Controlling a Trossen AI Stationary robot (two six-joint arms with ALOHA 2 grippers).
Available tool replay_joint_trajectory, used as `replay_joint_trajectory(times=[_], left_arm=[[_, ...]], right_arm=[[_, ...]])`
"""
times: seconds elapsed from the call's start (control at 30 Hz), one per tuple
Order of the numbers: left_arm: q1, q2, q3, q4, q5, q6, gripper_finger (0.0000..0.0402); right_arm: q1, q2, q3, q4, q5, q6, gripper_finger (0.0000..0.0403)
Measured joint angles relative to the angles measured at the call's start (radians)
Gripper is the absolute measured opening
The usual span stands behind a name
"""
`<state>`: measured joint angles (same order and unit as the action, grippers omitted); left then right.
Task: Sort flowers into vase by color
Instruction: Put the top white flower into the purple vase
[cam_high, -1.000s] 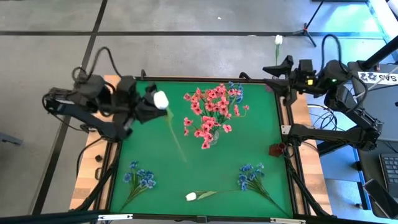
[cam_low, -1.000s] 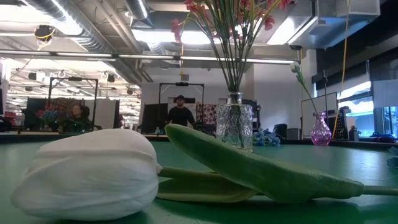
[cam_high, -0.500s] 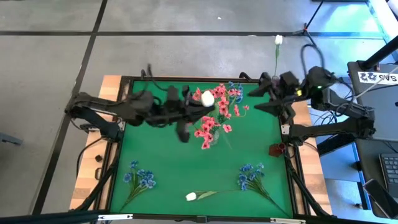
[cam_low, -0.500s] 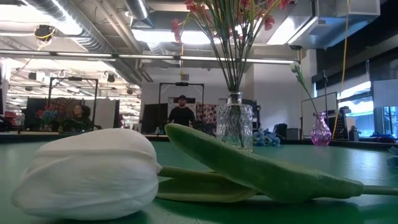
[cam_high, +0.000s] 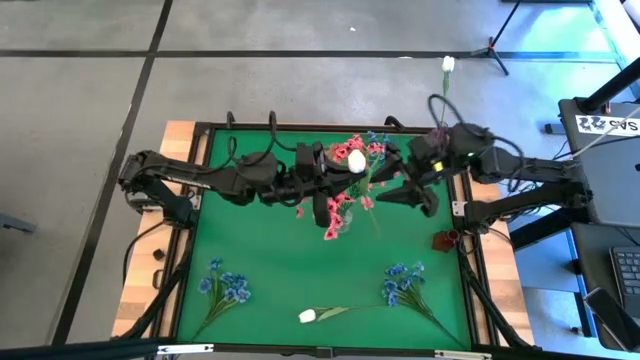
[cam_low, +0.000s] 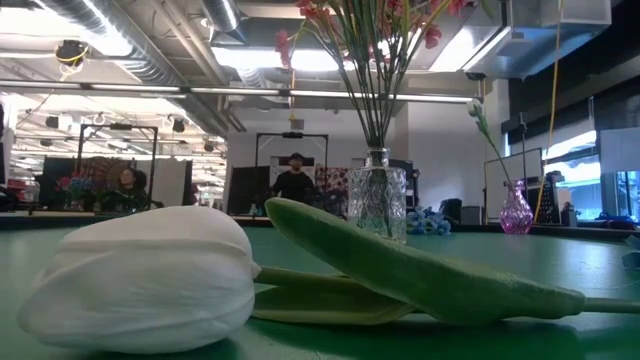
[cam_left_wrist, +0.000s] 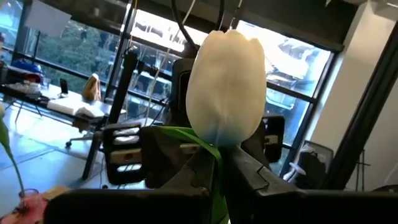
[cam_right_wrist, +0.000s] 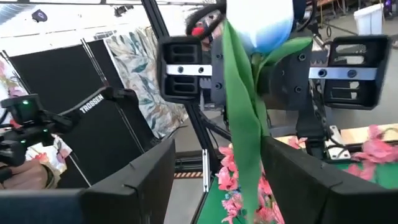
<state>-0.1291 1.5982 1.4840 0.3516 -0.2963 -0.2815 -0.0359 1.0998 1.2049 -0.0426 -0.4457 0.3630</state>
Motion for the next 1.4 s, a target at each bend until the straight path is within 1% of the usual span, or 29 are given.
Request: replay_joint_trajectory(times=[0.17,0.33,0.43,0.67,0.83,1.0,1.07,1.13,1.27,1.4], left_arm=[[-0.008,-0.001,0.0,-0.023,-0.036,-0.005,0.0016],[-0.008,0.0,0.0,-0.03,-0.036,-0.006,0.0016],[-0.008,0.0,0.0,-0.029,-0.036,-0.027,0.0016],[-0.006,0.0,0.0,-0.016,-0.036,-0.033,0.0016],[0.009,0.0,0.0,-0.024,-0.022,-0.05,0.0016],[0.014,0.0,0.0,-0.03,-0.006,-0.05,0.0016],[0.019,-0.001,0.0,-0.047,0.023,-0.039,0.0017],[0.022,-0.01,0.0,-0.081,0.074,-0.029,0.0025],[0.016,-0.03,0.001,-0.121,0.086,-0.024,0.0057],[0.014,-0.088,0.0,-0.192,0.093,-0.019,0.009]], right_arm=[[0.019,0.039,0.0,0.069,0.056,0.0,0.0237],[0.019,0.046,0.0,0.076,0.144,-0.001,0.0228],[0.018,0.05,0.0,0.092,0.175,-0.001,0.0201],[0.018,0.059,0.0,0.091,0.154,0.0,0.0116],[0.018,0.077,0.0,0.095,0.149,0.002,0.008],[0.017,0.077,0.0,0.094,0.166,0.002,0.0041],[0.017,0.075,0.0,0.087,0.165,0.002,0.0021],[0.017,0.07,0.0,0.08,0.164,0.002,0.0011],[0.017,0.05,0.0,0.087,0.165,0.005,0.0018],[0.016,0.012,0.0,0.1,0.183,0.007,0.0009]])
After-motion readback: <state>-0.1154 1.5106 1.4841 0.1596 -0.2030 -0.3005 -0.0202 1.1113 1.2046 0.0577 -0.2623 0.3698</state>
